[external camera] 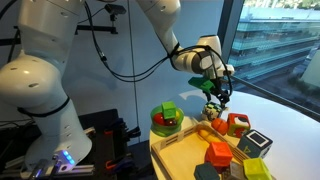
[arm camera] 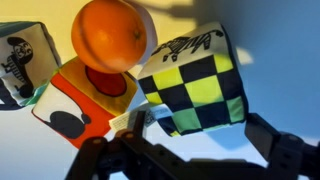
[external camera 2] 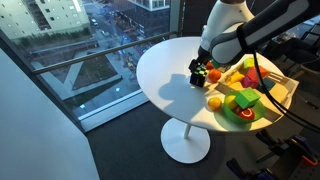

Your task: Put the black and white toy on the wooden tray

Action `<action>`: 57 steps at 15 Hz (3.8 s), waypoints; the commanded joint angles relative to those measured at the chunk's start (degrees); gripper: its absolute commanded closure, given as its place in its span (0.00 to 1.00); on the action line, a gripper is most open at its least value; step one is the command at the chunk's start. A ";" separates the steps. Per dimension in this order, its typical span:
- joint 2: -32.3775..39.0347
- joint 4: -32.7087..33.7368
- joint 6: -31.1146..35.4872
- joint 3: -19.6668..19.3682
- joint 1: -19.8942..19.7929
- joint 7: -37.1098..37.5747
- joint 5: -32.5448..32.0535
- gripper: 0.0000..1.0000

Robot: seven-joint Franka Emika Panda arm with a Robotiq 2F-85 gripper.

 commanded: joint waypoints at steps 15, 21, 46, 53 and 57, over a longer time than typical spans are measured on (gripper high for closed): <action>1.30 0.65 -3.51 -0.44 -0.38 -2.43 -0.13 0.56; -1.99 0.47 -7.59 0.40 -1.35 -3.55 0.77 0.87; -28.98 -19.03 -20.97 0.05 -7.61 -11.17 -0.99 0.93; -35.07 -28.37 -19.22 -2.01 -11.66 -10.34 -6.73 0.93; -36.21 -31.94 -17.41 -3.52 -14.29 -10.45 -10.04 0.93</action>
